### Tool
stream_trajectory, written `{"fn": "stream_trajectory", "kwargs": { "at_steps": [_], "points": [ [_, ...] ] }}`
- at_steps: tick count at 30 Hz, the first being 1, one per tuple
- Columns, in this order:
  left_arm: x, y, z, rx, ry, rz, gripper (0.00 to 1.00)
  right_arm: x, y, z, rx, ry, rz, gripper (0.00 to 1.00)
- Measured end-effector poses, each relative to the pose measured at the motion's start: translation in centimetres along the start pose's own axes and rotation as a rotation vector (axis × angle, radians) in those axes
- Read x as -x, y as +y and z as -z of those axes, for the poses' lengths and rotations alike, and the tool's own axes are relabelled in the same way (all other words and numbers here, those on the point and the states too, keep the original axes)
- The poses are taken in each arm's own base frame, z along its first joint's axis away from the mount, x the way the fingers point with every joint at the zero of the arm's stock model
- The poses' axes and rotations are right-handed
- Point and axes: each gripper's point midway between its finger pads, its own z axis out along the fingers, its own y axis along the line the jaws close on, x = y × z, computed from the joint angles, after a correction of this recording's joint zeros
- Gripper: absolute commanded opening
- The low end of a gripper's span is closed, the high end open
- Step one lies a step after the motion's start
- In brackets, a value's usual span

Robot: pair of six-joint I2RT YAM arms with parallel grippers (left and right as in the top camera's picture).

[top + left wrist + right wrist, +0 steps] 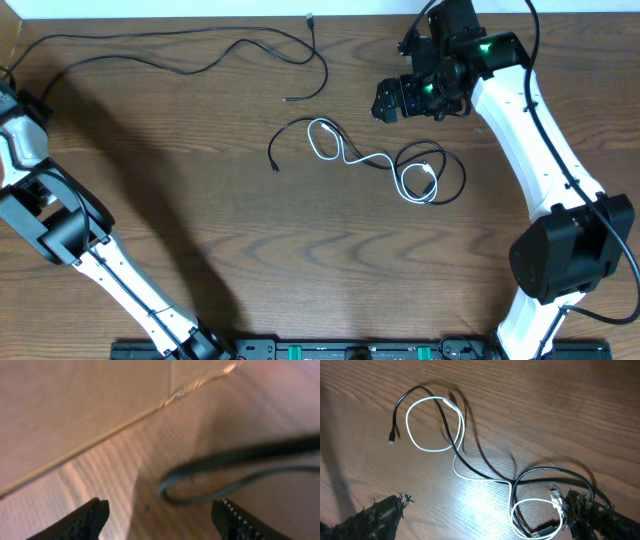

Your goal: Untangle cables

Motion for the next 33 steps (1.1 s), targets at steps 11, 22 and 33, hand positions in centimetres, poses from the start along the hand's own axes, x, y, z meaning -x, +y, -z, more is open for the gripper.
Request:
{"fn": "stream_trajectory", "kwargs": {
  "at_steps": [11,22,33],
  "points": [
    [7.1,-2.7,0.9,-0.167,-0.298,0.034,0.08,-0.1,0.0,0.0,-0.001,0.004,-0.016,0.99],
    [16.1,-4.9,6.3,-0.303,-0.559,0.04,0.98,-0.2,0.0,0.0,-0.001,0.008,-0.051,0.99],
    [9.0,-3.4,3.2,-0.249,-0.218,0.005,0.98,-0.7,0.4,0.0,0.023,0.031,-0.062,0.99]
  ]
}}
